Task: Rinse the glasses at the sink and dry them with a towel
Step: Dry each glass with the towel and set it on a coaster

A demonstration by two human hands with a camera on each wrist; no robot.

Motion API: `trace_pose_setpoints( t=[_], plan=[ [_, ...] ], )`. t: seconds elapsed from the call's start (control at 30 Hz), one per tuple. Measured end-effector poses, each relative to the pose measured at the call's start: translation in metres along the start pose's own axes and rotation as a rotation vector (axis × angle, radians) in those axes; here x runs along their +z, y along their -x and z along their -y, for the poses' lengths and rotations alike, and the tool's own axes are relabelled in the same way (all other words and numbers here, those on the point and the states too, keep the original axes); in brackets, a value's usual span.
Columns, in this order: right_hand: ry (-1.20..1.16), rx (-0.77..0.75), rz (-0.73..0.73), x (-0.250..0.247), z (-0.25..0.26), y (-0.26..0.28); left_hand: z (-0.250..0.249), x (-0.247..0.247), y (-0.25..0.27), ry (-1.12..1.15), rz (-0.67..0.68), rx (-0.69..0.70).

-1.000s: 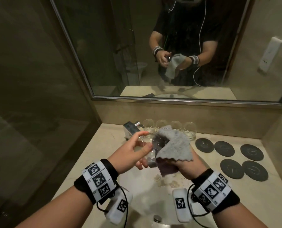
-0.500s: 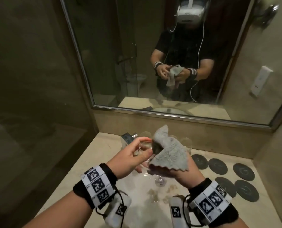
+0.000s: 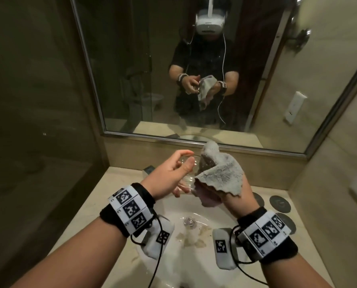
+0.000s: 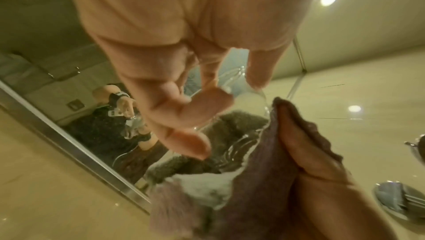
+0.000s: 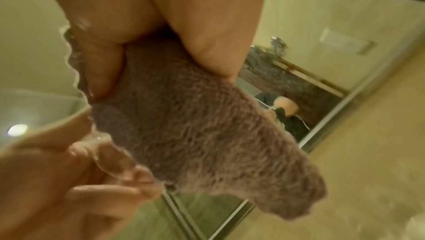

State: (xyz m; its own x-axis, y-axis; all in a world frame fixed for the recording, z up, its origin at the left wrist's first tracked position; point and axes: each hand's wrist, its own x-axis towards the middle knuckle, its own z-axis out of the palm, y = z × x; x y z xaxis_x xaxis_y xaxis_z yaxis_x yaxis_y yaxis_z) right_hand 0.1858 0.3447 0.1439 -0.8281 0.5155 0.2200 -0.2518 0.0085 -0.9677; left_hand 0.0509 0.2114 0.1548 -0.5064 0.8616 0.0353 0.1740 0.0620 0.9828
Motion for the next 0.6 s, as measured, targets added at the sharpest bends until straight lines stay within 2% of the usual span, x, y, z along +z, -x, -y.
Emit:
trace_pose_setpoints(
  t=[0.07, 0.1, 0.17, 0.2, 0.23, 0.27, 0.3, 0.37, 0.4, 0.43, 0.5, 0.57, 0.6],
  plan=[
    [-0.056, 0.001, -0.002, 0.008, 0.003, 0.005, 0.002, 0.000, 0.001, 0.003, 0.037, 0.037],
    [-0.170, 0.077, 0.000, 0.011, 0.003, 0.004, 0.004, 0.001, 0.003, -0.042, 0.057, 0.117],
    [-0.471, 0.323, 0.006, 0.014, 0.000, 0.002, 0.011, 0.003, 0.006, -0.228, 0.060, 0.341],
    [-0.556, 0.409, 0.011, 0.015, 0.000, 0.003, 0.015, 0.004, 0.006, -0.316, 0.048, 0.421],
    [-0.568, 0.432, -0.016, 0.014, -0.002, 0.003, 0.019, 0.004, 0.006, -0.345, 0.043, 0.438],
    [-0.550, 0.418, -0.030, 0.016, -0.003, 0.005, 0.020, 0.004, 0.006, -0.319, 0.042, 0.386],
    [-0.485, 0.364, -0.024, 0.016, -0.005, 0.007, 0.019, 0.003, 0.008, -0.232, 0.040, 0.276],
    [-0.188, 0.159, -0.149, 0.015, -0.010, 0.010, 0.016, 0.002, 0.009, 0.015, 0.055, 0.044],
    [-0.023, 0.083, -0.190, 0.016, -0.011, 0.010, 0.016, 0.000, 0.010, 0.069, 0.053, -0.004],
    [0.045, 0.081, -0.189, 0.016, -0.013, 0.010, 0.017, -0.001, 0.012, 0.066, 0.059, -0.003],
    [-0.120, 0.166, -0.092, 0.021, -0.015, 0.008, 0.022, -0.004, 0.018, -0.078, 0.081, 0.153],
    [-0.383, 0.338, -0.046, 0.024, -0.013, 0.005, 0.030, -0.008, 0.022, -0.294, 0.090, 0.378],
    [-0.464, 0.409, -0.023, 0.025, -0.012, 0.005, 0.033, -0.010, 0.023, -0.347, 0.086, 0.434]
  ],
)
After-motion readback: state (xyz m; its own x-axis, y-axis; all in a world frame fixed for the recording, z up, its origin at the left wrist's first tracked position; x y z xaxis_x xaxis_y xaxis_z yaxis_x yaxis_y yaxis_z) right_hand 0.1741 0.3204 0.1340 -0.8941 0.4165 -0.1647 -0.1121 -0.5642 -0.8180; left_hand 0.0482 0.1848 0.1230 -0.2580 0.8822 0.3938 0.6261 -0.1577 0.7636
